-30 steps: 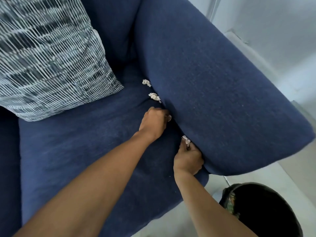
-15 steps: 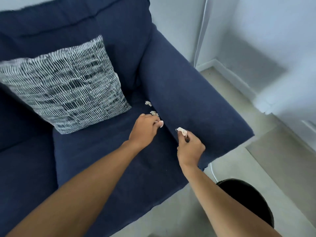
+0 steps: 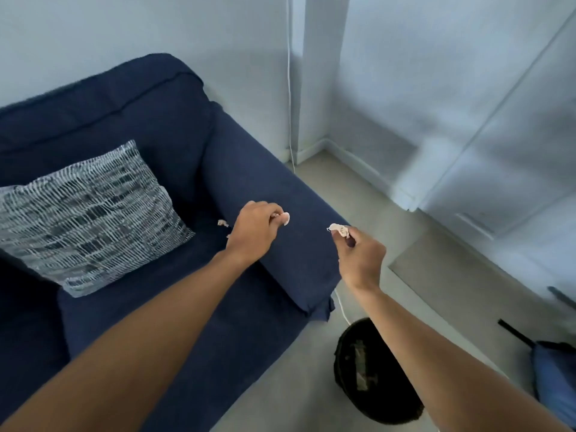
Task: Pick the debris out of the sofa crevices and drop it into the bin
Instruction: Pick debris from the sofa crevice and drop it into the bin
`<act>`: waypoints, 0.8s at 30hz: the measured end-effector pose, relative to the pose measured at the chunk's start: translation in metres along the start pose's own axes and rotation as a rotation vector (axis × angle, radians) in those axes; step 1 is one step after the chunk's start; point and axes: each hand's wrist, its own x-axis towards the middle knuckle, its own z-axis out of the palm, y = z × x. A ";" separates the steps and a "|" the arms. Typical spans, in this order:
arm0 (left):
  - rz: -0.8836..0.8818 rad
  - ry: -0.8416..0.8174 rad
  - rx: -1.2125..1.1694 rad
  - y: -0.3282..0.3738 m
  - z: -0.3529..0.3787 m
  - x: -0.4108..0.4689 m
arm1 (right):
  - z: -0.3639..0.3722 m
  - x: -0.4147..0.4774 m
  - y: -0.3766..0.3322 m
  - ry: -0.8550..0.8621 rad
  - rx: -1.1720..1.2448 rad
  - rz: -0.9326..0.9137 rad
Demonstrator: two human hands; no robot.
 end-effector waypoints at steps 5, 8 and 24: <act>0.092 -0.080 0.002 0.048 0.043 0.019 | -0.068 0.011 0.029 0.063 -0.101 0.012; 0.136 -0.135 -0.032 0.076 0.080 0.022 | -0.103 0.009 0.056 0.072 -0.172 0.047; 0.195 -0.486 -0.093 0.096 0.304 -0.072 | -0.149 -0.087 0.277 -0.010 -0.336 0.432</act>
